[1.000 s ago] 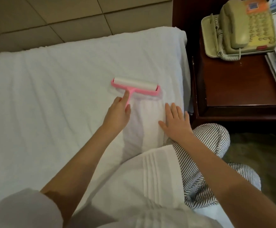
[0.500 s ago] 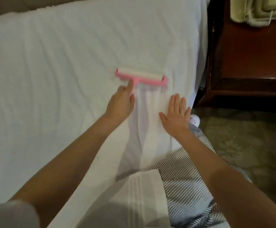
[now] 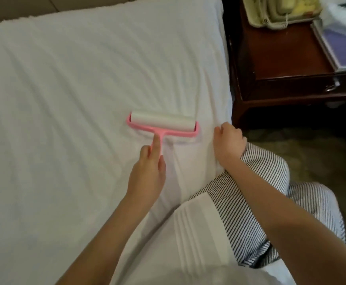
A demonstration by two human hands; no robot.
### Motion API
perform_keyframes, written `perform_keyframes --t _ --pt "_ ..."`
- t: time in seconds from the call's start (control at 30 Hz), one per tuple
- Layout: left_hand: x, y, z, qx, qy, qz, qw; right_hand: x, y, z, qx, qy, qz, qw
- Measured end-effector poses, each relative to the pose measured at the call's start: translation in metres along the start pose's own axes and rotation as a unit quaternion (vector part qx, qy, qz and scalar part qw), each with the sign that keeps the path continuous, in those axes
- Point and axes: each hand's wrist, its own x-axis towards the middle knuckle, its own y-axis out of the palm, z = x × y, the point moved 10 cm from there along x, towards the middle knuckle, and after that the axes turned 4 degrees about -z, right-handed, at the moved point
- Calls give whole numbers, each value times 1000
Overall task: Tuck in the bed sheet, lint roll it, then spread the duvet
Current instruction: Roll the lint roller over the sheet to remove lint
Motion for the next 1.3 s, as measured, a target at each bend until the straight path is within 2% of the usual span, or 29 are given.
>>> perform_keyframes --t 0.1,0.2,0.33,0.43,0.57,0.67,0.8,0.9,0.97,1.1,1.2,1.3 --pt "29 -4 -14 0 -2 -3 1000 4 -10 -7 23 -11 -30 999" --pt "39 -19 -23 15 6 5 1000 4 -20 -27 100 31 -60 993" --pt "-5 -13 -19 141 0 91 986 6 2 -40 197 97 1 976" --pt "11 -7 -19 166 -2 76 983 6 6 -42 241 86 30 966" --pt "108 9 -33 50 13 32 998 -2 3 -45 236 70 31 969" --pt "139 8 -51 6 32 6 999 -3 6 -55 237 104 22 966" --pt "55 9 -27 -15 31 14 999 -1 15 -58 207 112 62 970" --pt "-27 1 -10 -54 41 18 998 2 9 -56 236 114 25 965" --pt "-33 0 -4 -58 45 1 997 3 5 -54 235 114 7 965" --pt "10 3 -25 -53 44 -50 996 5 -6 -49 186 95 -16 978" --pt "62 16 -39 -70 40 -66 995 7 -4 -51 142 88 10 986" --pt "114 23 -47 -73 34 -68 994 4 3 -57 193 111 40 974"
